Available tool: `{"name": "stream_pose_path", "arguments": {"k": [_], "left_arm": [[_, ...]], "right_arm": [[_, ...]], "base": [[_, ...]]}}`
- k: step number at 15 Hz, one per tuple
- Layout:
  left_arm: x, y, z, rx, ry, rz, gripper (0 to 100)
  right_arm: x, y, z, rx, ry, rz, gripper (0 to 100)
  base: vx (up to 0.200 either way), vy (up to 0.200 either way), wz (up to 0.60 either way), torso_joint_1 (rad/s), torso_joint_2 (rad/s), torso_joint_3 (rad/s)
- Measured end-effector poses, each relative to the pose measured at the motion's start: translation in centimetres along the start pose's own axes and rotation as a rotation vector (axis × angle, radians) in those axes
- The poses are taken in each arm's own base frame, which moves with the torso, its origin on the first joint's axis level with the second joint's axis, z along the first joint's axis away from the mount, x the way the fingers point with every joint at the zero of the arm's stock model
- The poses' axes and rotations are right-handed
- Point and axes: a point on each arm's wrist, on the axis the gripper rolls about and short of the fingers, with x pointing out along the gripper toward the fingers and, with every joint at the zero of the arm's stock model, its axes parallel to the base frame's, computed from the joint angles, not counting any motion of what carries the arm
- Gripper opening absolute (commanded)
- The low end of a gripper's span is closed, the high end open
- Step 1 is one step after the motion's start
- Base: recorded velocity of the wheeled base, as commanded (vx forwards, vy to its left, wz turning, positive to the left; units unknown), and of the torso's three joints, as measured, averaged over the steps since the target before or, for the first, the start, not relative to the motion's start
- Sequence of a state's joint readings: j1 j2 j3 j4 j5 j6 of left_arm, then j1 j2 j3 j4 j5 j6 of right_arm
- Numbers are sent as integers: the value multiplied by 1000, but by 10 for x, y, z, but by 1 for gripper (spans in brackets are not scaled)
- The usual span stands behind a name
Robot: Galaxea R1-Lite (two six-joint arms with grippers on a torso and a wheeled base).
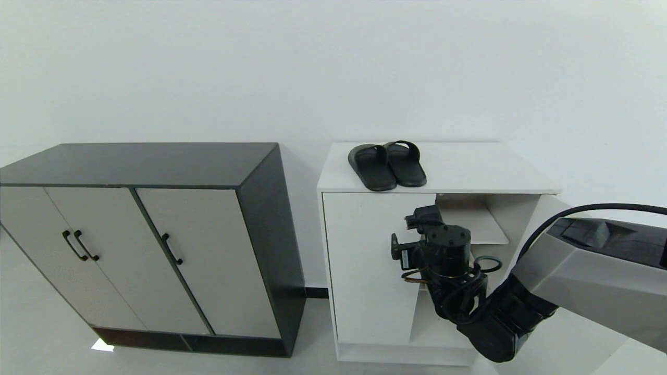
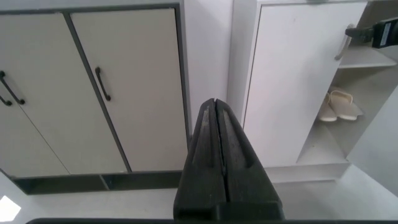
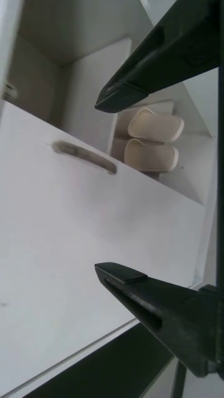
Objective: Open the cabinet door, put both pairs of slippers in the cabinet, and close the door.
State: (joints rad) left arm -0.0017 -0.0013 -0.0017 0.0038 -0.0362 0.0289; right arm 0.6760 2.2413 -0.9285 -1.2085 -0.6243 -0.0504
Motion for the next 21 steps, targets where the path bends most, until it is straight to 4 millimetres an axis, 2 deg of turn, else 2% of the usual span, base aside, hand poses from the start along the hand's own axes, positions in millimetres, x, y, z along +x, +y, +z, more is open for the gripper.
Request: {"name": "stream_pose_path", "arguments": {"k": [6, 15, 17, 19, 21], "left_arm": [[0, 0, 0, -1, 0, 1, 0], [0, 0, 0, -3, -1, 1, 0], [0, 0, 0, -3, -1, 1, 0], [0, 0, 0, -2, -1, 1, 0], [0, 0, 0, -2, 0, 1, 0]], "right_arm": [[0, 0, 0, 1, -1, -1, 100], [0, 0, 2, 7, -10, 3, 100], [0, 0, 9, 5, -17, 24, 100], [1, -1, 17, -33, 55, 35, 100], [2, -1, 34, -14, 107, 40, 100]], "base": [[0, 0, 0, 256, -579, -319], [0, 0, 0, 178, -383, -210], [0, 0, 0, 117, -254, -129], [0, 0, 0, 11, -25, -16], [0, 0, 0, 0, 0, 0]]}}
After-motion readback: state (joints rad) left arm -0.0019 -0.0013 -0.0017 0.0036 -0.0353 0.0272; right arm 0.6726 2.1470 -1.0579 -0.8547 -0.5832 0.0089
